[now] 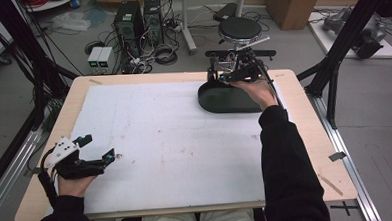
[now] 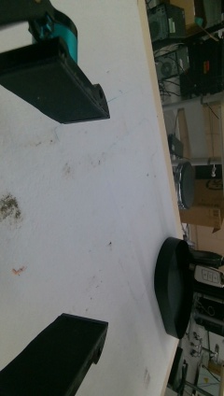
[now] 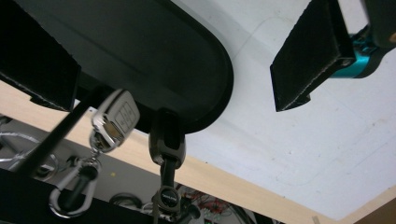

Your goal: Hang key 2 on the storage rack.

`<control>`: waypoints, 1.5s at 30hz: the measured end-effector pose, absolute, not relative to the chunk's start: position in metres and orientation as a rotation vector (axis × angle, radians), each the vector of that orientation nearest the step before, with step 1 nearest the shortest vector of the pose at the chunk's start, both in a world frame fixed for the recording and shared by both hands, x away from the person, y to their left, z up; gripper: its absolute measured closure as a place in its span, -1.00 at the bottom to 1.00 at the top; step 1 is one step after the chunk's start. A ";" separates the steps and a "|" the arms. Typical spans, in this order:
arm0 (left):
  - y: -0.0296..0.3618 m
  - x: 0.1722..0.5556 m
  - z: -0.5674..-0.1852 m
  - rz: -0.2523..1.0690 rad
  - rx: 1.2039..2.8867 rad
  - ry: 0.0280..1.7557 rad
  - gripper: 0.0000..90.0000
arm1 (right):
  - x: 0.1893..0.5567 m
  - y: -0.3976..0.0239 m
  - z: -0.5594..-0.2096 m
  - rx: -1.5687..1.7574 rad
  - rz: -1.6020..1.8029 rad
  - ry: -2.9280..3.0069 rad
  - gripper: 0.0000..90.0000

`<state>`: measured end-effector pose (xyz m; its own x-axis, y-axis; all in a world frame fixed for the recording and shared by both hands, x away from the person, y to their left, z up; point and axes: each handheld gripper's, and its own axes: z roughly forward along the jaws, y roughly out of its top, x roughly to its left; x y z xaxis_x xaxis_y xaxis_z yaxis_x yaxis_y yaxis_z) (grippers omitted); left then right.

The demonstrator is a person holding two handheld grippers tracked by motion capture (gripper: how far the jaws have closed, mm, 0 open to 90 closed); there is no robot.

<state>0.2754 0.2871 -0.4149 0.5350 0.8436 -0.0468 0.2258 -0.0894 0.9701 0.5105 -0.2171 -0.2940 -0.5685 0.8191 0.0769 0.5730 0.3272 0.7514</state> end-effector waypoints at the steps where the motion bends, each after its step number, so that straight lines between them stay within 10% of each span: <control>1: 0.287 0.276 -0.415 0.665 1.615 0.928 -0.96 | 0.510 -0.217 -0.294 1.245 1.093 2.281 -0.98; 45: 0.283 0.270 -0.417 0.643 1.656 0.940 -0.96 | 0.394 -0.291 -0.351 1.169 1.279 2.113 -0.98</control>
